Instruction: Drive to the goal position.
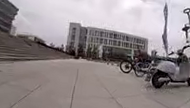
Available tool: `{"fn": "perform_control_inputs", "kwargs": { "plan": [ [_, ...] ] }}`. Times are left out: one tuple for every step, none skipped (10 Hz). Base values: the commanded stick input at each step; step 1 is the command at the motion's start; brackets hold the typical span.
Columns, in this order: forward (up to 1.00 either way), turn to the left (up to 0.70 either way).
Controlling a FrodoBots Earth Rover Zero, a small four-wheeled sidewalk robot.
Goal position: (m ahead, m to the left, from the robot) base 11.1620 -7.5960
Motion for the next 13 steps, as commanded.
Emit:
{"fn": "perform_control_inputs", "kwargs": {
  "plan": [
    [0.70,0.00],
    [0.70,0.00],
    [0.70,0.00],
    [0.70,0.00],
    [0.70,0.00],
    [0.70,0.00],
    [0.70,0.00],
    [0.70,0.00],
    [0.70,0.00],
    [0.70,0.00],
    [0.70,0.00],
    [0.70,0.00],
    [0.70,0.00]
  ]
}}
